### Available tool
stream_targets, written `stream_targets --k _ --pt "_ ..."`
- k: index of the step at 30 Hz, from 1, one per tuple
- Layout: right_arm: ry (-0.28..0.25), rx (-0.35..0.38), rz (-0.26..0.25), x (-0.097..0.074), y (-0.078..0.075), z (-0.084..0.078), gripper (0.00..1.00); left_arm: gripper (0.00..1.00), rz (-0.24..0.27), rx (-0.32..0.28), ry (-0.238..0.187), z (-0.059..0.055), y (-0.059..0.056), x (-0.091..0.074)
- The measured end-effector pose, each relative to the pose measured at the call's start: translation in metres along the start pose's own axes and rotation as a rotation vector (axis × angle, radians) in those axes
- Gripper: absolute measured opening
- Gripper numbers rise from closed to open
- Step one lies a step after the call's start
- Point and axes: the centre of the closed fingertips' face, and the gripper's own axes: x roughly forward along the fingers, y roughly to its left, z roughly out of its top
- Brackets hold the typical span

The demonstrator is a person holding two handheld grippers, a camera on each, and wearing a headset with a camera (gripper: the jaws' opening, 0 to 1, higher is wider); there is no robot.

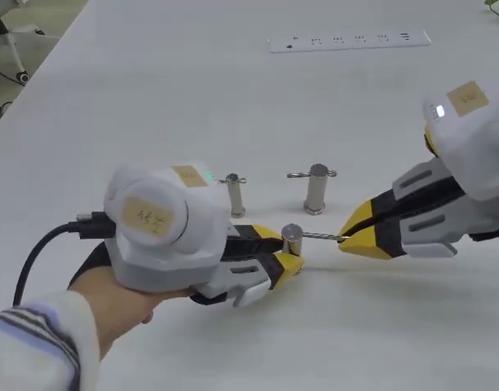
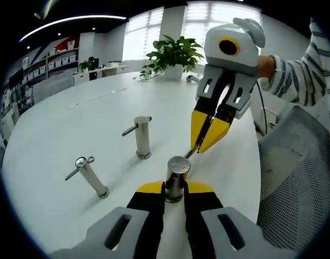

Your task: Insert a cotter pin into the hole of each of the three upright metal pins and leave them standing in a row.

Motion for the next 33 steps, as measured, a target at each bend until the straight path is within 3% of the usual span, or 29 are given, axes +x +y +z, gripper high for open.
stream_targets --k 19,21,27,33 --pt "-0.012 -0.035 0.023 -0.0045 0.0019 0.0067 0.03 0.12 -0.006 -0.014 -0.009 0.0009 0.001 0.0006" --pt "-0.004 -0.015 0.024 -0.0048 0.0026 0.0068 0.03 0.12 -0.007 -0.016 -0.007 0.0008 0.0011 0.0008" --pt "0.031 -0.058 0.018 -0.0031 0.0026 0.0073 0.03 0.12 -0.01 -0.02 -0.005 0.0005 0.0008 0.0011" --pt "0.04 -0.056 0.01 -0.0009 -0.0001 0.0063 0.03 0.12 -0.008 -0.016 -0.007 0.0002 0.0011 0.0013"
